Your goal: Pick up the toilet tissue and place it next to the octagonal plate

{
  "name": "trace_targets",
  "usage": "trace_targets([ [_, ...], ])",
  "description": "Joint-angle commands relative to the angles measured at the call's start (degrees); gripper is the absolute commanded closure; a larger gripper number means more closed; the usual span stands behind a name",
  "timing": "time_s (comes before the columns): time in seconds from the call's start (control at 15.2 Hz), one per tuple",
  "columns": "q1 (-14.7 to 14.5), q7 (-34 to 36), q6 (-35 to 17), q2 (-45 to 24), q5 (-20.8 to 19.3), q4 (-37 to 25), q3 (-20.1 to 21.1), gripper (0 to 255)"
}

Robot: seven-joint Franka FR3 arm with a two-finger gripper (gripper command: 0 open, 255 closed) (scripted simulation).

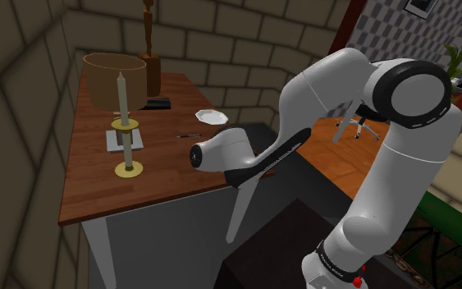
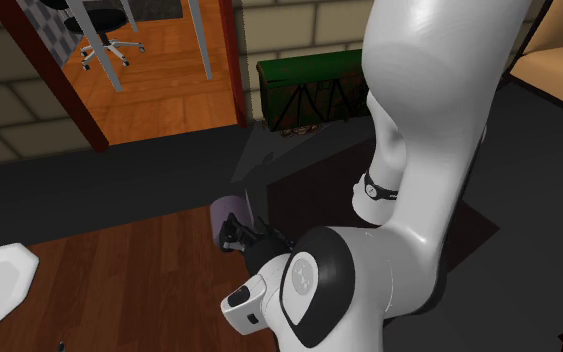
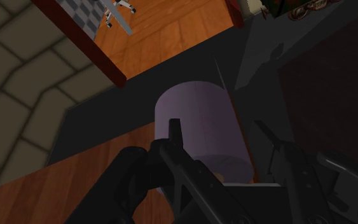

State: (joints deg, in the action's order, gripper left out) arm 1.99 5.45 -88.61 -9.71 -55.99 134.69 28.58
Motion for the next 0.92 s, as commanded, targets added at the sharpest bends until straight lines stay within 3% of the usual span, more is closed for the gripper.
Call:
trace_targets([
  [0.0,0.0,0.0,0.0,0.0,0.0,0.0,0.0,255],
  [0.4,0.0,0.0,0.0,0.0,0.0,0.0,0.0,255],
  [0.86,0.2,-4.6,1.3,5.1,1.7,0.0,0.5,255],
])
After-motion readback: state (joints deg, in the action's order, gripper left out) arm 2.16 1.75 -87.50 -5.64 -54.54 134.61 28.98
